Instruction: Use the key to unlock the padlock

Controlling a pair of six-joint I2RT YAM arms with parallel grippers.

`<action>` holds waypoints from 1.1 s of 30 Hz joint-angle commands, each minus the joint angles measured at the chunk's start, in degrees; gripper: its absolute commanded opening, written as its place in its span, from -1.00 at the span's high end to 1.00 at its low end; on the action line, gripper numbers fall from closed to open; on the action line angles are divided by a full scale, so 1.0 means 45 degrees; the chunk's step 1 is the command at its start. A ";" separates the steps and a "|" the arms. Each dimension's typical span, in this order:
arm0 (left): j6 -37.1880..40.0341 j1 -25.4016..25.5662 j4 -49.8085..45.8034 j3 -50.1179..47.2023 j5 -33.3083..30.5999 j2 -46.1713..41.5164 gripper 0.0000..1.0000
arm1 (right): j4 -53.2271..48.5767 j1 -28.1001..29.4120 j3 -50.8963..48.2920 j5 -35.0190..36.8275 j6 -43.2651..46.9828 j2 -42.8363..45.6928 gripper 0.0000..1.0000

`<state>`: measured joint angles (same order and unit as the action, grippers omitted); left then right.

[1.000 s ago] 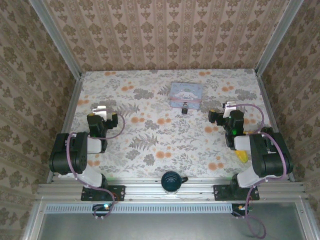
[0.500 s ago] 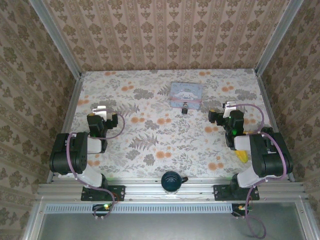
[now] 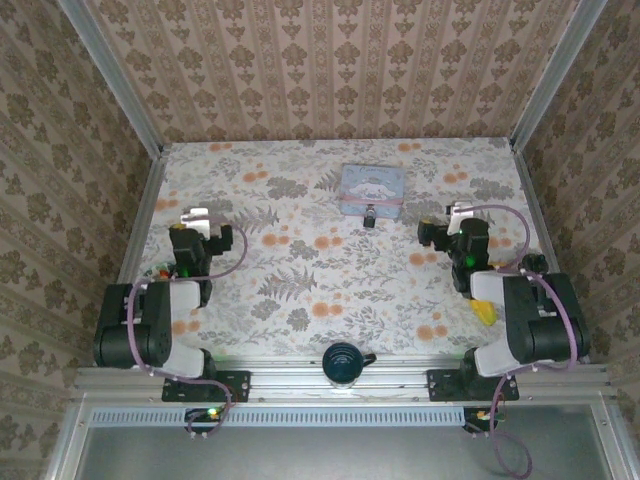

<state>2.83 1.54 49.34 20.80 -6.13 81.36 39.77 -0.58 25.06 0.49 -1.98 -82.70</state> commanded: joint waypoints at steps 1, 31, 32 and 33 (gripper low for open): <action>-0.0046 0.0097 -0.1178 0.0250 -0.0443 -0.0988 -1.00 | -0.1625 0.0041 0.0679 0.0862 -0.0385 0.1283 -1.00; -0.7226 0.5163 -0.7913 0.9745 0.3901 0.4478 -0.97 | -1.2297 0.1135 0.9968 -0.1828 -0.5615 -0.3133 -0.88; -0.7278 0.5346 -0.7929 1.0095 0.3993 0.4869 -0.93 | -1.2410 0.1243 1.0252 -0.1852 -0.5615 -0.3478 -0.84; -0.7335 0.5399 -0.7935 1.0411 0.4111 0.5186 -0.90 | -1.2460 0.1320 1.0469 -0.1866 -0.5615 -0.3749 -0.81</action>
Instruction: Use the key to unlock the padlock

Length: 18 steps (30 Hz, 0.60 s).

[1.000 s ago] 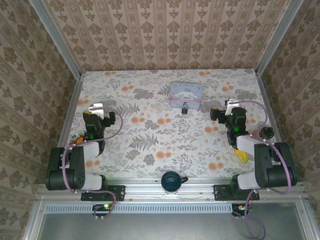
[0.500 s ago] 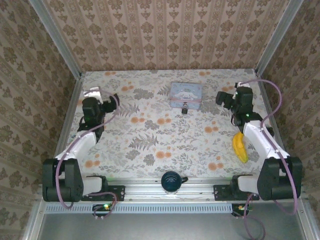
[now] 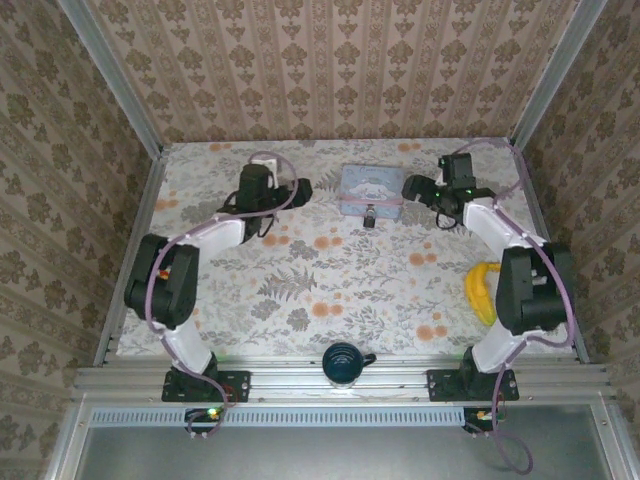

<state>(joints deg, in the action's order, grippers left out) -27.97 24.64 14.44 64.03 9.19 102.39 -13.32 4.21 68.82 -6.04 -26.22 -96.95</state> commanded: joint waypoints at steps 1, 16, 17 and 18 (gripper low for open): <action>-0.0573 0.0549 -0.0201 0.1154 0.0865 0.0854 -0.85 | -0.0692 0.0328 0.0962 -0.0465 -0.0248 -0.0880 -0.77; -0.0357 0.1925 -0.1920 0.5389 0.1141 0.4678 -0.34 | -0.0999 0.1106 0.3208 -0.1350 -0.0195 -0.3641 -0.41; -0.0281 0.1962 -0.1976 0.5406 0.1112 0.4770 -0.30 | -0.1074 0.1193 0.3316 -0.1417 -0.0134 -0.3773 -0.38; -0.0244 0.1983 -0.1998 0.5372 0.1085 0.4819 -0.26 | -0.1150 0.1286 0.3420 -0.1483 -0.0079 -0.3893 -0.36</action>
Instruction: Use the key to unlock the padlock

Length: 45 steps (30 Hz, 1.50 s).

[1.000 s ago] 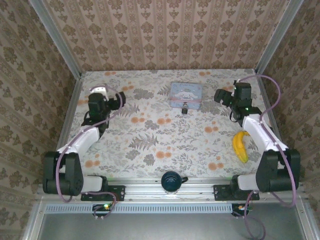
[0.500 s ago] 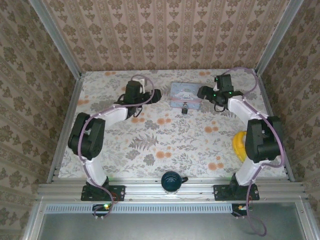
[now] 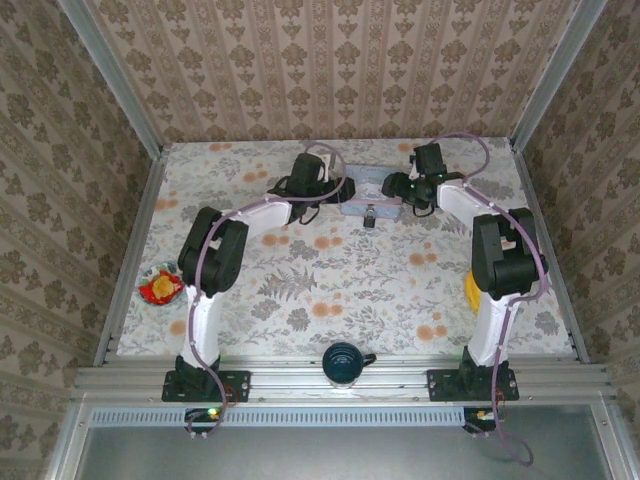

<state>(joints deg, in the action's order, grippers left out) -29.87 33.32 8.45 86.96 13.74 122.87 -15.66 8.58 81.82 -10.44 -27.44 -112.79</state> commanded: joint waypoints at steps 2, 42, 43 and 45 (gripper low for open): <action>0.0194 0.0073 -0.0624 -0.0048 -0.0070 0.0197 -0.14 | -0.0818 0.0510 0.0712 -0.0657 0.0308 -0.0571 -0.30; -0.0136 0.1544 0.0570 -1.1193 -0.6158 -0.9311 0.06 | -0.1229 0.5769 -0.0159 0.0372 -0.1369 0.0290 -0.23; -0.0041 0.1519 0.0500 -1.1253 -0.6158 -0.9493 0.03 | -0.1384 0.5777 -0.0090 0.0570 -0.1224 0.0330 -0.28; 0.0160 0.1434 0.0197 -1.1297 -0.6132 -0.9941 -0.06 | -0.1746 0.5732 0.0078 0.0900 -0.0934 0.0416 -0.37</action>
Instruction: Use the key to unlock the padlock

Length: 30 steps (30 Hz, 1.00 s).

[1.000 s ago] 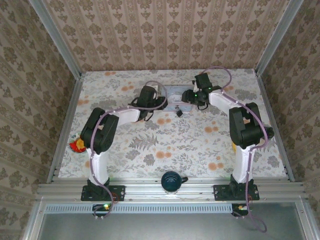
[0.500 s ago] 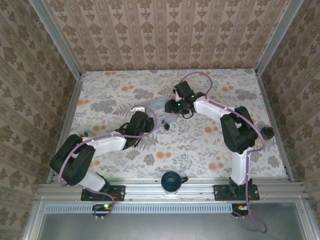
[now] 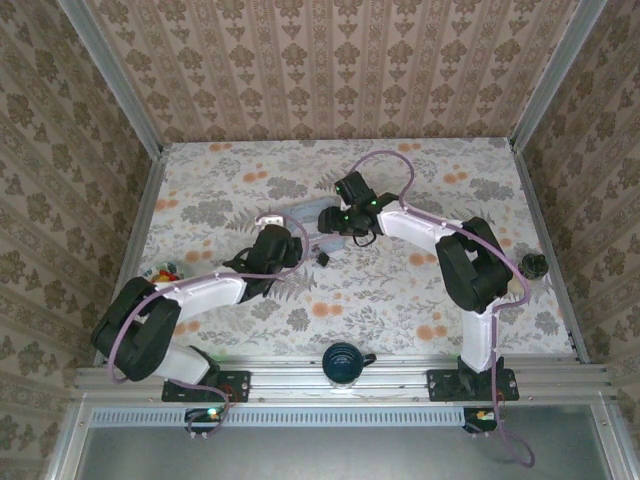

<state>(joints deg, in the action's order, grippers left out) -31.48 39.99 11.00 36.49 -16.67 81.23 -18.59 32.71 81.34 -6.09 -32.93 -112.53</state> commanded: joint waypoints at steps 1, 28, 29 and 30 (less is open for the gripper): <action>0.0638 -0.0096 -0.0630 -0.0099 0.0645 -0.0992 -0.11 | -0.1338 0.0349 0.0294 0.0145 0.0438 0.0439 -0.42; -0.0294 -0.7591 -1.0322 -0.1326 0.2186 -1.2554 -1.00 | -0.9756 0.4732 0.7967 0.4241 0.6456 -0.1450 -0.38; -0.0397 -0.7660 -1.0495 -0.1349 0.2083 -1.2628 -1.00 | -0.9935 0.4848 0.8350 0.4138 0.6565 -0.1781 -0.37; -0.0505 -0.7694 -1.0703 -0.1398 0.1916 -1.2706 -1.00 | -1.0080 0.4925 0.8725 0.3992 0.6683 -0.2131 -0.35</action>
<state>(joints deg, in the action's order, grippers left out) -31.79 6.17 -31.81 31.22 -8.14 25.08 -54.74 54.61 116.68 11.88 -7.46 -117.86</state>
